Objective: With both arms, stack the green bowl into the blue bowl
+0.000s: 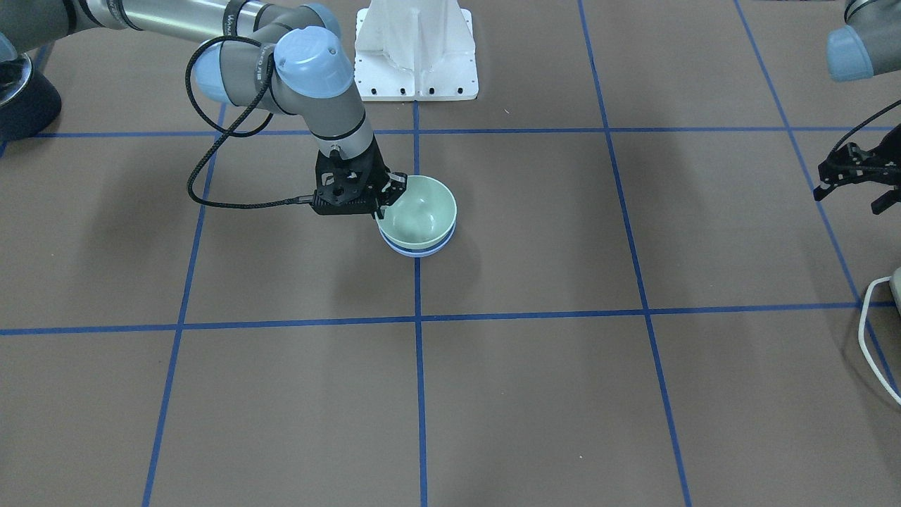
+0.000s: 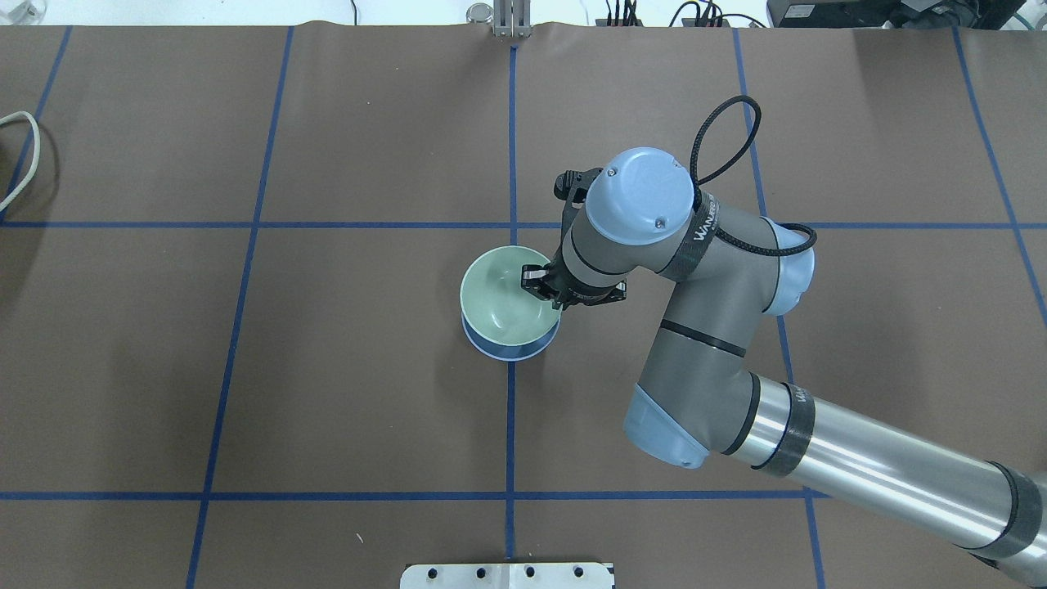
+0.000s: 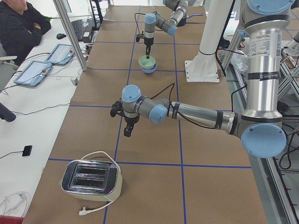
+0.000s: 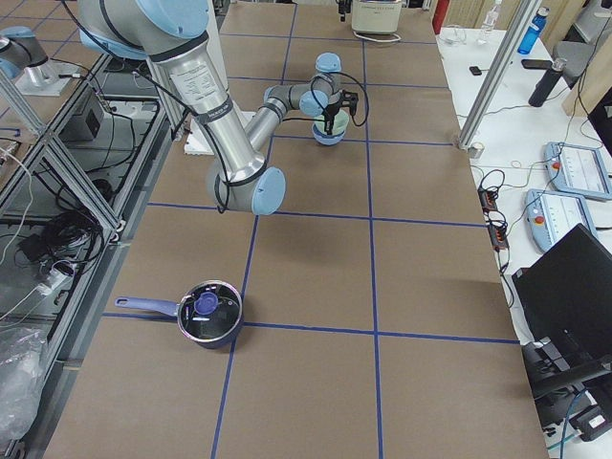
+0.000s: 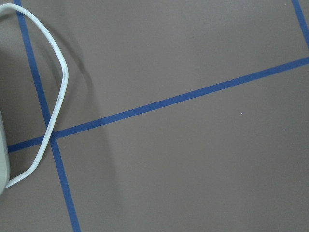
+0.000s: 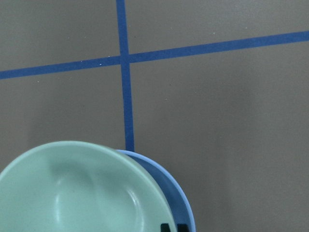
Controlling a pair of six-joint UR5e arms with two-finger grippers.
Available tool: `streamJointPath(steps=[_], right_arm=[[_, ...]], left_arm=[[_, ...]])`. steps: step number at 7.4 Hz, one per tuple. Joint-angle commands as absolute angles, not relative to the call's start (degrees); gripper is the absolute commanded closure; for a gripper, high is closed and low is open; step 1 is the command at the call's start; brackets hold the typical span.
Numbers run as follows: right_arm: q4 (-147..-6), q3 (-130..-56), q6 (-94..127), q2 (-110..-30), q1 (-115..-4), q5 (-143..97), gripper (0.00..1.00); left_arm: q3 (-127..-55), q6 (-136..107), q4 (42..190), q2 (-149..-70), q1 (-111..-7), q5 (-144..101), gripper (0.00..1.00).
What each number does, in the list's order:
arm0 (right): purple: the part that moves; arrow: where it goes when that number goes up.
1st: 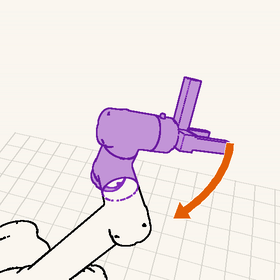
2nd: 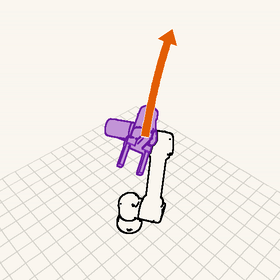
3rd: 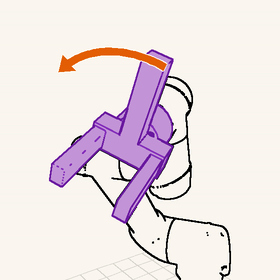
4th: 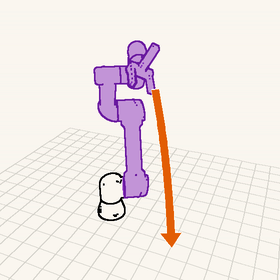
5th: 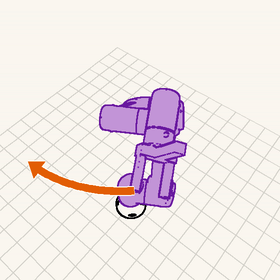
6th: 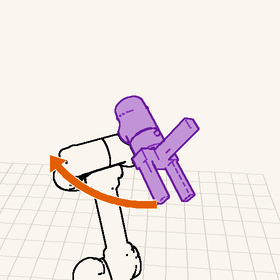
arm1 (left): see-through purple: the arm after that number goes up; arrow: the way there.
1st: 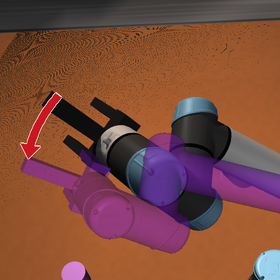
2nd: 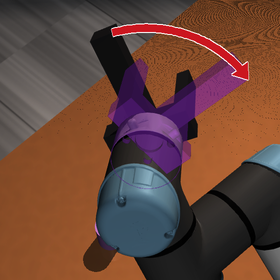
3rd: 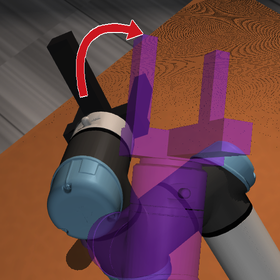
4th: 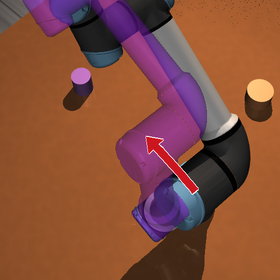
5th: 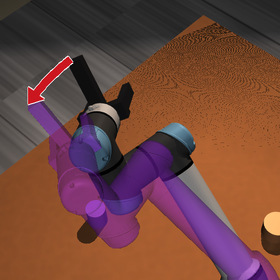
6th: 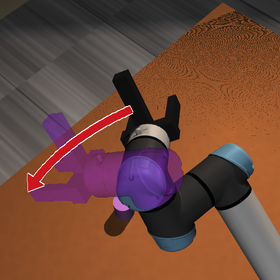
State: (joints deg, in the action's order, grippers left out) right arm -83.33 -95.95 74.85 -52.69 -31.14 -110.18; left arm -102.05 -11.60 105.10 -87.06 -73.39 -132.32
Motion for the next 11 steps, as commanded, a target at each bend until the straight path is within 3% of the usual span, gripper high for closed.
streamJointPath(steps=[1,6,7,8,11], right_arm=[[-83.32,-95.98,74.97,-52.91,-30.50,-109.95,1.00],[-83.23,-95.45,74.01,-52.73,-29.79,-109.95,1.00],[-83.15,-95.45,71.83,-53.00,-29.88,-109.95,0.30],[-83.06,-95.54,71.28,-53.17,-29.88,-108.91,0.00],[-83.06,-95.80,70.32,-53.44,-31.45,-109.42,0.00]], left_arm=[[-102.04,-11.60,105.12,-87.10,-73.39,-132.36,0.03],[-102.04,-11.69,105.12,-87.10,-73.39,-132.36,0.03],[-102.04,-11.69,105.12,-87.10,-73.39,-132.36,0.03],[-102.13,-11.69,105.12,-87.10,-73.39,-132.45,0.03],[-102.22,-11.69,105.03,-87.01,-73.39,-132.45,0.03]])
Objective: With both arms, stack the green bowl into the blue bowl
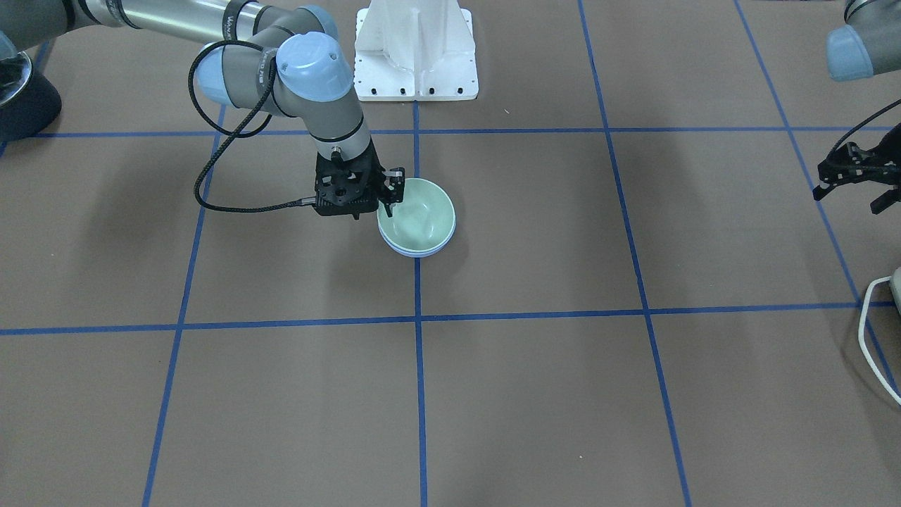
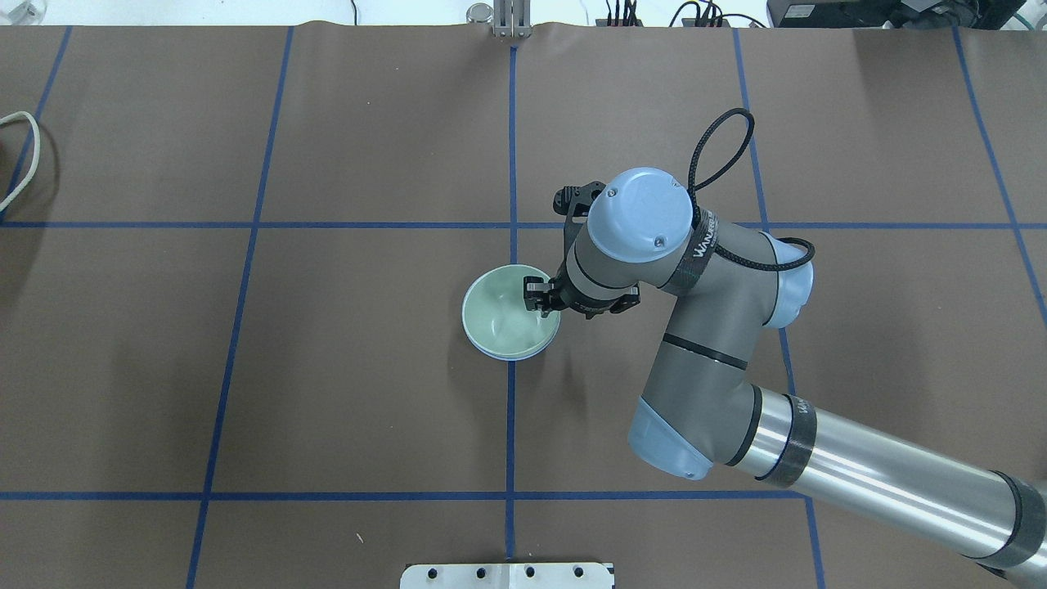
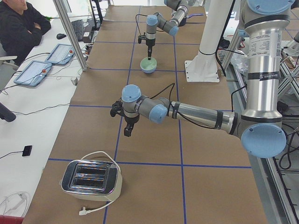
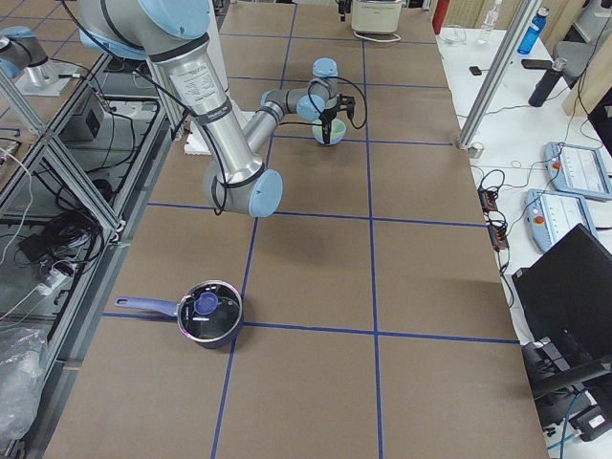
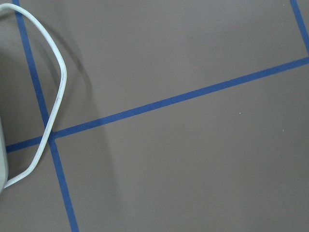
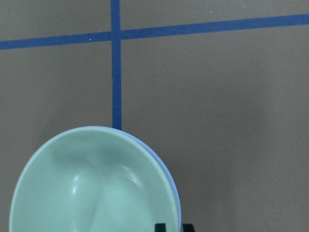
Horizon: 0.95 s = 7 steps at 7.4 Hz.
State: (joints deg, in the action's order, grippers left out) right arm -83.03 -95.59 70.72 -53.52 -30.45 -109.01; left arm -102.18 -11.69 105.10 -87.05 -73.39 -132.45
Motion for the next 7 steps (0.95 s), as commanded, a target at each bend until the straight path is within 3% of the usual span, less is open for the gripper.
streamJointPath(steps=[1,7], right_arm=[[-83.14,-96.06,67.88,-53.26,-33.99,-110.73,0.00],[-83.67,-91.43,36.97,-60.37,-62.90,-130.33,0.00]], left_arm=[[-102.22,-11.60,105.12,-86.92,-73.39,-132.45,0.03],[-101.52,-10.90,104.41,-87.45,-77.24,-132.98,0.03]])
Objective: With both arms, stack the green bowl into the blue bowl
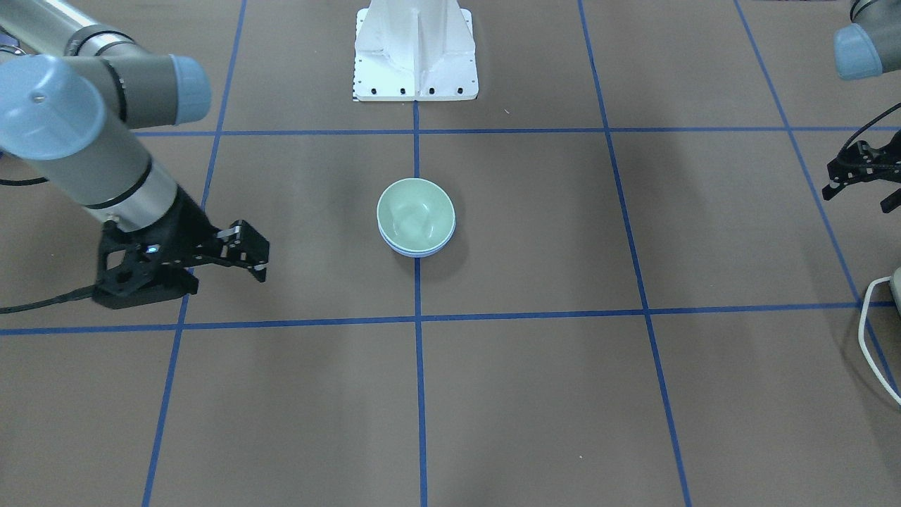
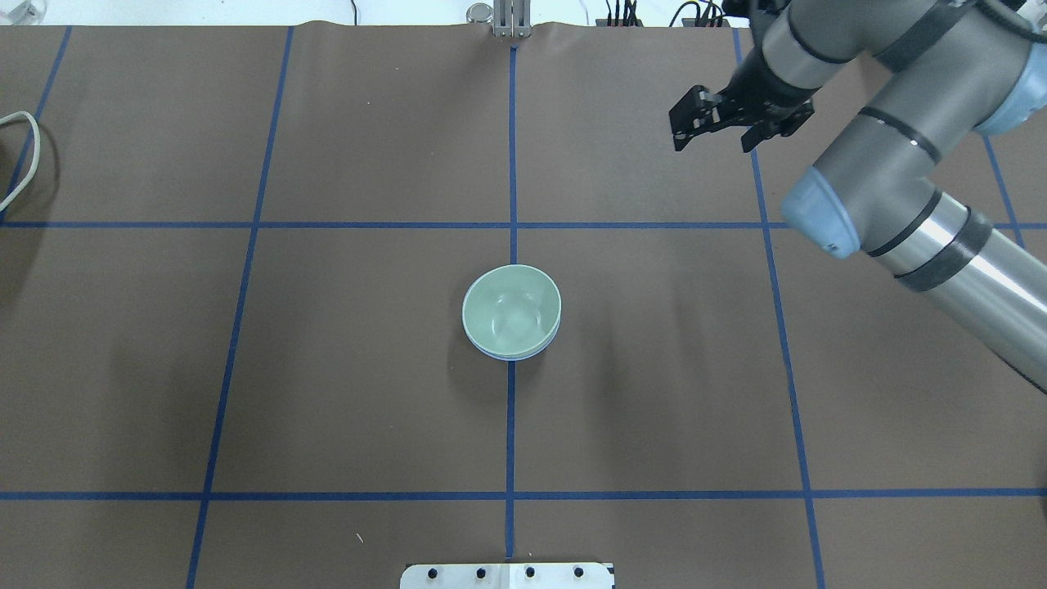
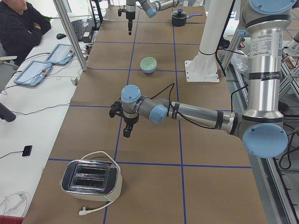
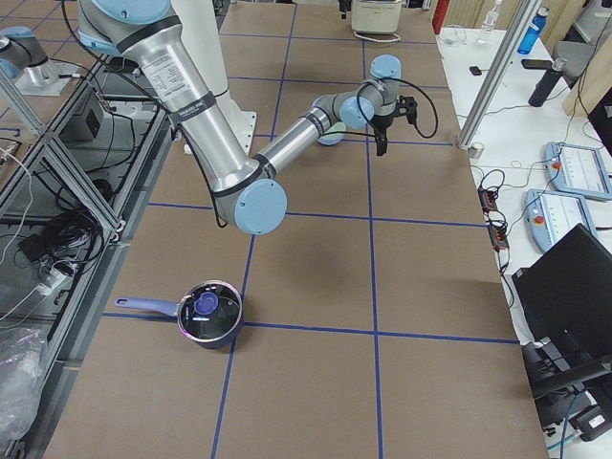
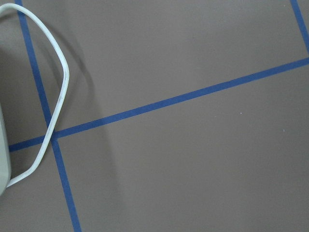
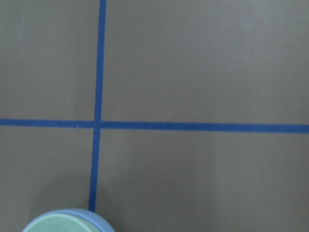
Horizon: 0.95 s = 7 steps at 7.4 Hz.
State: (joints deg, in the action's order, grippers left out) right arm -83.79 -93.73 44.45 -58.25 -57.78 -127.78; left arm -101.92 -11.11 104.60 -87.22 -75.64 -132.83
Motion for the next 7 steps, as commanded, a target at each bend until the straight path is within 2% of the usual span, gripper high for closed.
streamJointPath(steps=[1,5,7], right_arm=[[-83.58,-90.01,31.52,-62.29,-65.71,-131.04,0.00],[-83.23,-78.86,8.31,-65.12,-77.58,-134.72,0.00],[-83.15,-78.57,3.27,-68.89,-80.93,-134.65,0.00]], left_arm=[[-100.73,-9.07,104.41,-87.45,-78.56,-133.50,0.03],[-90.72,6.39,104.41,-89.29,-88.05,-135.70,0.03],[-89.38,9.40,103.19,-89.74,-90.96,-135.88,0.03]])
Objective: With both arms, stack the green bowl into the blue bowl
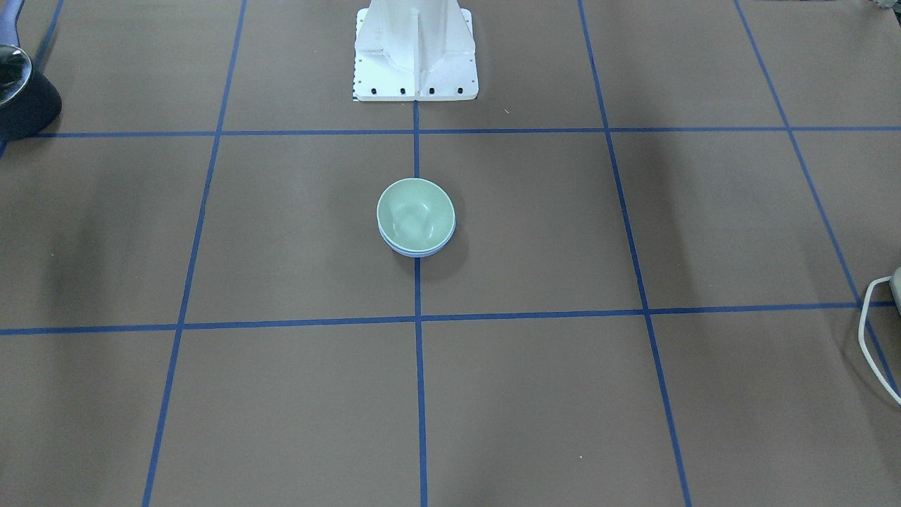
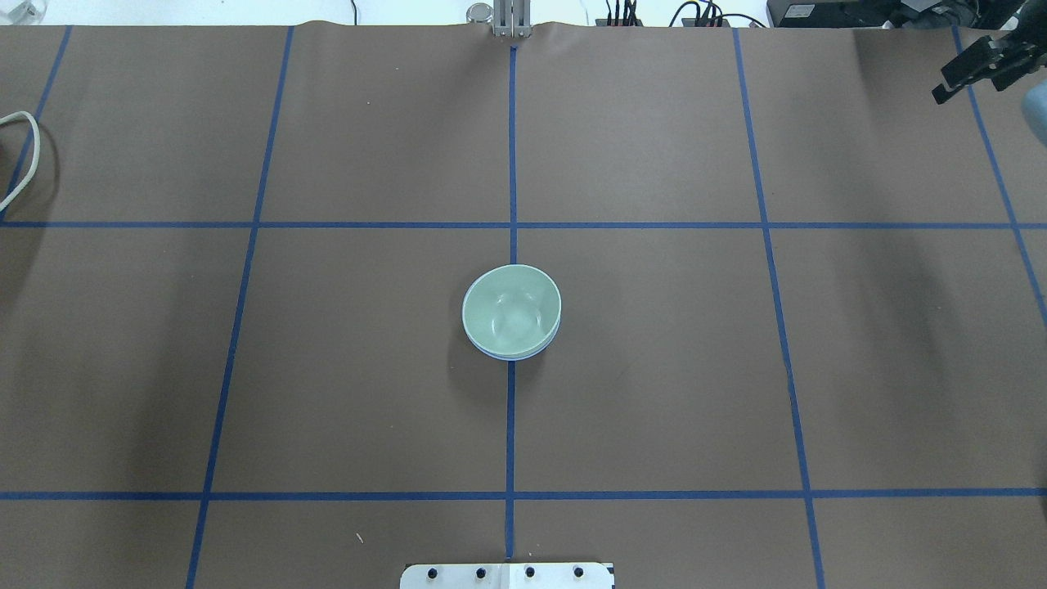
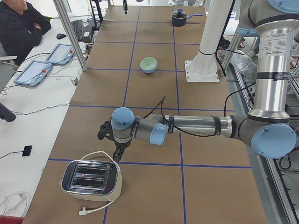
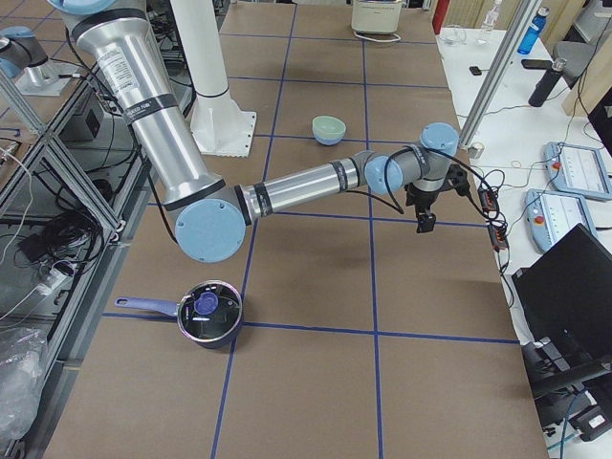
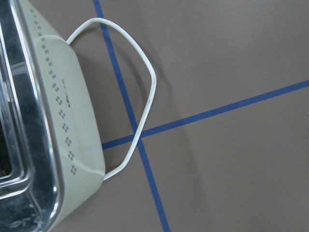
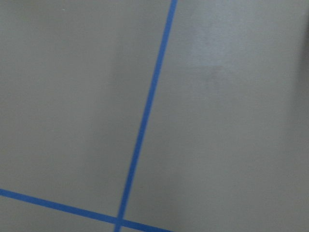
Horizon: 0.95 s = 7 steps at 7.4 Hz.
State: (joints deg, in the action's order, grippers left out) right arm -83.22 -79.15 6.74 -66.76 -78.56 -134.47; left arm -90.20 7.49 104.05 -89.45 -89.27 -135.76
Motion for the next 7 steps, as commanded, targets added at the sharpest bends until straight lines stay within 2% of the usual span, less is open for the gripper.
streamJointPath(steps=[1,5,7], right_arm=[[-83.06,-78.57,1.86,-71.17,-81.64,-134.65,0.00],[-74.02,-79.80,0.88,-80.49,-83.67,-135.52,0.00],[-74.61,-79.98,1.92,-79.37,-84.37,-137.02,0.00]], left_arm=[[-89.21,9.40,102.75,-89.74,-91.49,-137.27,0.03],[-90.00,8.61,101.78,-89.47,-91.85,-138.52,0.03],[-90.00,8.53,101.69,-89.65,-91.84,-138.43,0.03]])
